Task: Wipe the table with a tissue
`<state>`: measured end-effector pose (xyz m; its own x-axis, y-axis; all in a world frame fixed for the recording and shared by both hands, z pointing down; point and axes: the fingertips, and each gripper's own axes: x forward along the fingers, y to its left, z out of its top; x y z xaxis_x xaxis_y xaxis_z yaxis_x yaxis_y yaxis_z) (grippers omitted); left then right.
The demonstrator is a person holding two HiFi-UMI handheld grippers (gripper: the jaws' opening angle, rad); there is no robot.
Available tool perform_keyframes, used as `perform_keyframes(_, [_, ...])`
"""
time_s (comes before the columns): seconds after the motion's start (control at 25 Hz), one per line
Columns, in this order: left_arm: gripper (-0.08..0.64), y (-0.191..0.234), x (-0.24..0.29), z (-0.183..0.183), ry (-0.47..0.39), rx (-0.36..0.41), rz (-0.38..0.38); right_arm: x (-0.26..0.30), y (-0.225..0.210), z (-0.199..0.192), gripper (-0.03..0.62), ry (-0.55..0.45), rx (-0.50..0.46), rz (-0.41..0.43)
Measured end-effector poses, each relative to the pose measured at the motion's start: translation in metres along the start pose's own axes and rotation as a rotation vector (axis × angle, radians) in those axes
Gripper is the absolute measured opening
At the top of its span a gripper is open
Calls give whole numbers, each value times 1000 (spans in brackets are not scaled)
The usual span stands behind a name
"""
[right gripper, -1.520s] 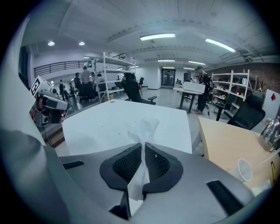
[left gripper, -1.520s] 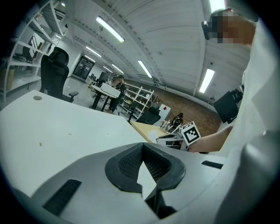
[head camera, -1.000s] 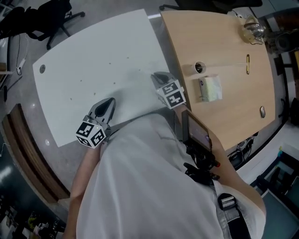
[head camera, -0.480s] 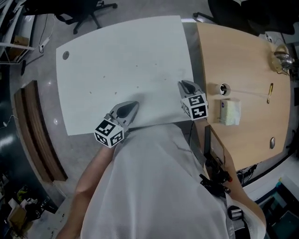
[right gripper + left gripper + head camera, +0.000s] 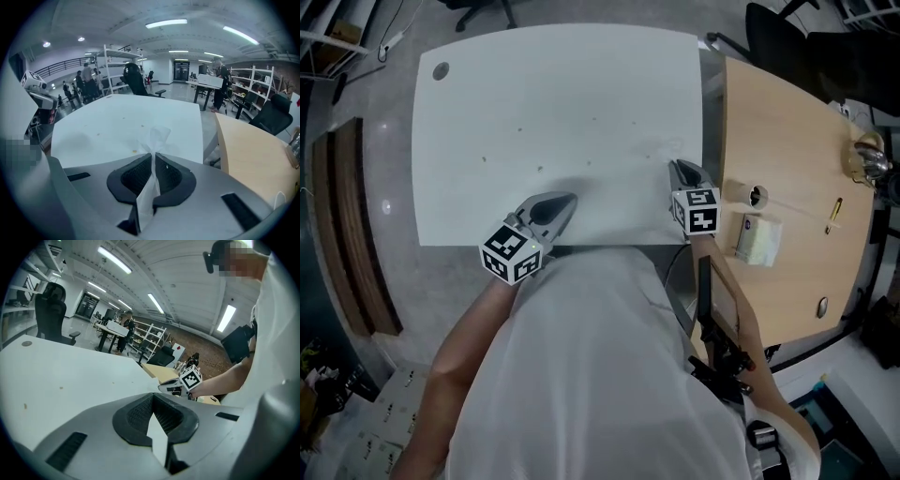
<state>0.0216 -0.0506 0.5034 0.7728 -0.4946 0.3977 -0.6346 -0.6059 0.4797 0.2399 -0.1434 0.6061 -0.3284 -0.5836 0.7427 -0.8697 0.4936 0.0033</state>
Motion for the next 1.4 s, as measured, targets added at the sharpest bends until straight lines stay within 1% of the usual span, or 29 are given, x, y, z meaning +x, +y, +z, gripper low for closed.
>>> perform_keyframes(0.12, [6, 5, -7, -3, -4, -16, 25, 14, -3, -1, 32, 40, -52, -23])
perform_keyframes(0.28, [6, 10, -22, -10, -5, -43, 57, 28, -1, -11, 32, 109, -114, -62])
perform_keyframes(0.4, [6, 14, -30, -12, -8, -56, 72, 29, -1, -12, 31, 112, -98, -83])
perform_keyframes(0.52, [6, 19, -33, -9, -11, -59, 76, 33, 3, -6, 29, 116, -82, -71])
perform_keyframes(0.68, [6, 21, -32, -7, -12, -56, 65, 39, 20, 0, 28, 137, -98, 3])
perform_keyframes(0.92, [6, 18, -30, -6, -13, -49, 45, 43, 38, -1, 28, 200, -66, 108])
perform_keyframes(1.16, [6, 17, -32, -6, -11, -52, 41, 39, 66, -3, 26, 225, -140, 192])
perform_keyframes(1.4, [6, 15, -28, -10, -2, -51, 30, 25, 94, -24, 26, 290, -198, 352])
